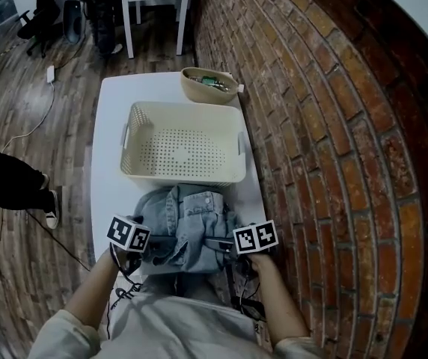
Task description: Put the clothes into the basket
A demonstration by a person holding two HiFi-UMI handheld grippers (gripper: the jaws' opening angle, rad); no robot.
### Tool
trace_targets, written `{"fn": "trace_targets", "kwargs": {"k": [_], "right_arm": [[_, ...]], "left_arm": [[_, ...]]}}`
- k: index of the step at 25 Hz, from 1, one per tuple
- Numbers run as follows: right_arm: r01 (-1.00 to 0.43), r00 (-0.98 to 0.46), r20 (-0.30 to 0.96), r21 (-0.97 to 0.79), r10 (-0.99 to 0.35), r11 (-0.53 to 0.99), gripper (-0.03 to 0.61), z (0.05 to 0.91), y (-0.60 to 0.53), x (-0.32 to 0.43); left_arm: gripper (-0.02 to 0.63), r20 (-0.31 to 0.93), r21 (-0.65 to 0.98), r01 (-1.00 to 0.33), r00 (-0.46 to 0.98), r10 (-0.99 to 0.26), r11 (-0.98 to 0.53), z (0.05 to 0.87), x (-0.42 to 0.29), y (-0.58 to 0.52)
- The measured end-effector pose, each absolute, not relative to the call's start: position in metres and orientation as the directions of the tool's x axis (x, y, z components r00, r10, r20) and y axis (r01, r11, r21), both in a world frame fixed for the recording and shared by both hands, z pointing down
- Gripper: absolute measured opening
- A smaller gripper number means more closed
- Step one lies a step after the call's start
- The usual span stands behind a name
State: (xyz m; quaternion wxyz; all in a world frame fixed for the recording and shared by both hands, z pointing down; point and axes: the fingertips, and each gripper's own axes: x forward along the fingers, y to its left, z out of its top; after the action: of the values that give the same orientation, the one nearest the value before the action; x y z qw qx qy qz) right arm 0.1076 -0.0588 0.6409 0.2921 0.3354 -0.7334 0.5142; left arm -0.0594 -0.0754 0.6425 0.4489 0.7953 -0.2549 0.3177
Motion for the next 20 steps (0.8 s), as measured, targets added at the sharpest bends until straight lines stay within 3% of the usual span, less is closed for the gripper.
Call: {"fn": "trace_targets", "kwargs": {"k": [10,13,20], "right_arm": [[-0.726,-0.675,0.722,-0.614,-0.151,0.311,0.574,0.645,-0.059,0.080],[-0.672,-0.724,0.680,-0.655,-0.119,0.345,0.526,0.642,-0.058,0.070],[-0.589,-0.789,0.605,-0.693,-0.110,0.416,0.469,0.618,-0.054,0.056]], "left_arm": [[0.575,0.690,0.583,-0.619,0.719,-0.082,-0.527,0.641,-0.031,-0.072],[0.514,0.649,0.634,-0.572,0.759,-0.043,-0.521,0.636,-0.017,-0.067],[0.454,0.587,0.688,-0.512,0.810,-0.020,-0.514,0.616,-0.014,-0.061]]}}
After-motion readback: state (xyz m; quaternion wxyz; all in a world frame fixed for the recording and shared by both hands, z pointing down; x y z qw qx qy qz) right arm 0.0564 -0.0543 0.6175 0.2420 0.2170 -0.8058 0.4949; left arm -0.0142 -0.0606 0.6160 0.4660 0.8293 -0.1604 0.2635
